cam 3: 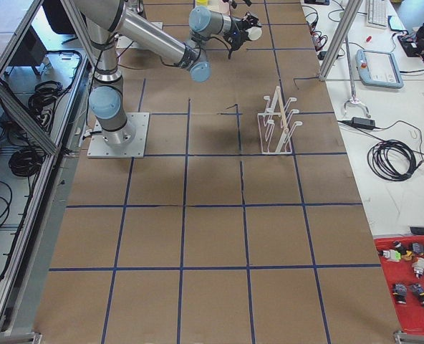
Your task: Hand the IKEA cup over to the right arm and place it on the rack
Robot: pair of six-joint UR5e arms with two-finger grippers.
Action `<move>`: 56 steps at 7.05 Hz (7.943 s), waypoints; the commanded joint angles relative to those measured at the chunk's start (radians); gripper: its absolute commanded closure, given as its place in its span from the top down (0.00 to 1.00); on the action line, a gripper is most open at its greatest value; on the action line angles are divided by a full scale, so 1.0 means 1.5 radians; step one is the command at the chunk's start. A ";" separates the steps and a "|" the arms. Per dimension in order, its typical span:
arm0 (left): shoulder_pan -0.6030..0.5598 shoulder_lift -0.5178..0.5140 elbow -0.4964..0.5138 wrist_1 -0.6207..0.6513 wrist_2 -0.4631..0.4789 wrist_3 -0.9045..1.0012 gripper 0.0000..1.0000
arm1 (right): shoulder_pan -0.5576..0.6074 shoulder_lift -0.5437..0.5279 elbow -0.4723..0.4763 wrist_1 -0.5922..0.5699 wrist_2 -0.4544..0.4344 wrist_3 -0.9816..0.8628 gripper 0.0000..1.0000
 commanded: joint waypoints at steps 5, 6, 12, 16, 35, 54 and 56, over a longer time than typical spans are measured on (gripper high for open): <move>0.042 0.068 0.072 -0.280 0.294 -0.016 1.00 | -0.108 0.012 -0.014 0.003 -0.086 -0.629 0.12; 0.019 0.069 0.129 -0.384 0.380 -0.016 1.00 | -0.112 0.036 -0.035 0.001 -0.115 -0.707 0.11; -0.078 0.125 0.373 -1.139 0.642 -0.111 1.00 | -0.149 0.194 -0.220 -0.016 -0.131 -0.991 0.10; -0.051 0.161 0.293 -1.176 0.686 -0.098 1.00 | -0.153 0.245 -0.240 -0.036 -0.130 -0.992 0.10; 0.271 0.157 -0.116 -0.747 0.722 0.227 0.99 | -0.117 -0.056 0.001 -0.049 -0.083 -0.531 1.00; 0.164 0.014 0.453 -1.123 0.614 0.240 0.00 | -0.059 -0.110 0.016 -0.120 -0.017 -0.044 1.00; 0.148 -0.010 0.441 -1.016 0.419 0.246 0.00 | -0.063 -0.096 0.016 -0.121 -0.017 -0.044 1.00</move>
